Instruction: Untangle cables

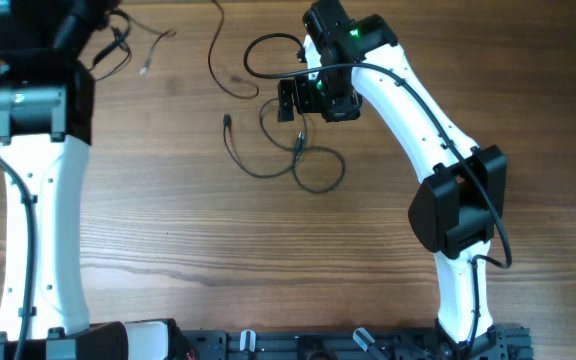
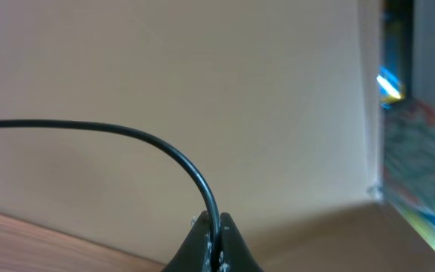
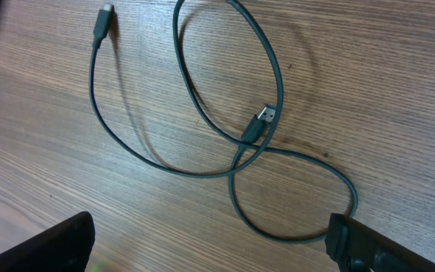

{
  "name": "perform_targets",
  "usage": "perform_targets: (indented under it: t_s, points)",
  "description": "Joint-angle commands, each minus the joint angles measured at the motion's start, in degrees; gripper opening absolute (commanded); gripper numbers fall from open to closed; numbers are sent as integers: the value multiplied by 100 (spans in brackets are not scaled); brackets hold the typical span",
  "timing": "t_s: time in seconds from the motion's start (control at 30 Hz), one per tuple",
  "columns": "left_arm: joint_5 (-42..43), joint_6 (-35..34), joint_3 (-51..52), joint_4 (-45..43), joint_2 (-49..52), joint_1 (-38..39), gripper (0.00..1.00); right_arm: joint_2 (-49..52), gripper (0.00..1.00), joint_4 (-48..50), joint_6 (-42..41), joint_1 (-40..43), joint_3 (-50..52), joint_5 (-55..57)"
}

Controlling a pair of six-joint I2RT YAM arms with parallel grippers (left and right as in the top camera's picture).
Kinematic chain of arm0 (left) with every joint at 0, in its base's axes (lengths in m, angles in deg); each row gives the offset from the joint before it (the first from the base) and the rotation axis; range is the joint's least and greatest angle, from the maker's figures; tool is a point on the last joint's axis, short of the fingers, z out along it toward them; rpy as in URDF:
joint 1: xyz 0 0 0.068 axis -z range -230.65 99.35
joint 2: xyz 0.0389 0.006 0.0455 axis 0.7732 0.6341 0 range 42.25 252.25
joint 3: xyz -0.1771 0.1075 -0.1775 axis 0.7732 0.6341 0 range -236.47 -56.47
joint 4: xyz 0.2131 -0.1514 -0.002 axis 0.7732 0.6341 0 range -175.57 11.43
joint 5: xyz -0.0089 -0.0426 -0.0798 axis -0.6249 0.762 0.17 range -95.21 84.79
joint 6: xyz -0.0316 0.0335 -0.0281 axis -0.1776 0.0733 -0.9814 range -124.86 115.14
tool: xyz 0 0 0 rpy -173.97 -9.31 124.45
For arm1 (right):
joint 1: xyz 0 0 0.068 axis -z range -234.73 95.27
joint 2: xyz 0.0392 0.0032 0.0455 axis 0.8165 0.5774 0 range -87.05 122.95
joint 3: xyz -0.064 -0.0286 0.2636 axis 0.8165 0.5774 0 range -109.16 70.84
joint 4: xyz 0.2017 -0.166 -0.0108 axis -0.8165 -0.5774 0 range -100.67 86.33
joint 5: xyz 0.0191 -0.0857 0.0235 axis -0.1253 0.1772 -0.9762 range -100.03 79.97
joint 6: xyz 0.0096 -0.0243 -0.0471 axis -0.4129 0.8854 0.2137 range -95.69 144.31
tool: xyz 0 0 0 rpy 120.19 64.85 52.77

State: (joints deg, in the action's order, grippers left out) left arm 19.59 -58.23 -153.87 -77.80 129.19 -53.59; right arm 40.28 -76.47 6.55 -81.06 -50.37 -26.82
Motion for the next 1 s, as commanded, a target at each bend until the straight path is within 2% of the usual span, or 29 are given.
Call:
perform_targets:
  t_s: [0.0,0.1,0.17,0.37,0.77,0.87,0.97]
  points:
    - [-284,9,-107,507,-55,-466,4,83,100,-11,-42,-17,-15,70]
    - [-221,-758,-107,728,-35,-852,4,83,100,-2,-44,-17,-15,70]
    - [-35,-1012,-107,813,-33,-1088,4,83,100,-4,-44,-17,-15,68]
    - [-37,-1010,-107,2092,197,-1794,4,83,100,0,-46,-24,-15,66]
    - [-70,-986,-107,2251,769,-3158,4,83,100,-9,-46,-28,-15,44]
    - [-404,-684,-107,2260,975,-3346,4,85,100,-13,-57,-28,-15,44]
    - [-1250,-535,-107,2391,1270,-3519,4,83,100,-85,-111,-35,-15,0]
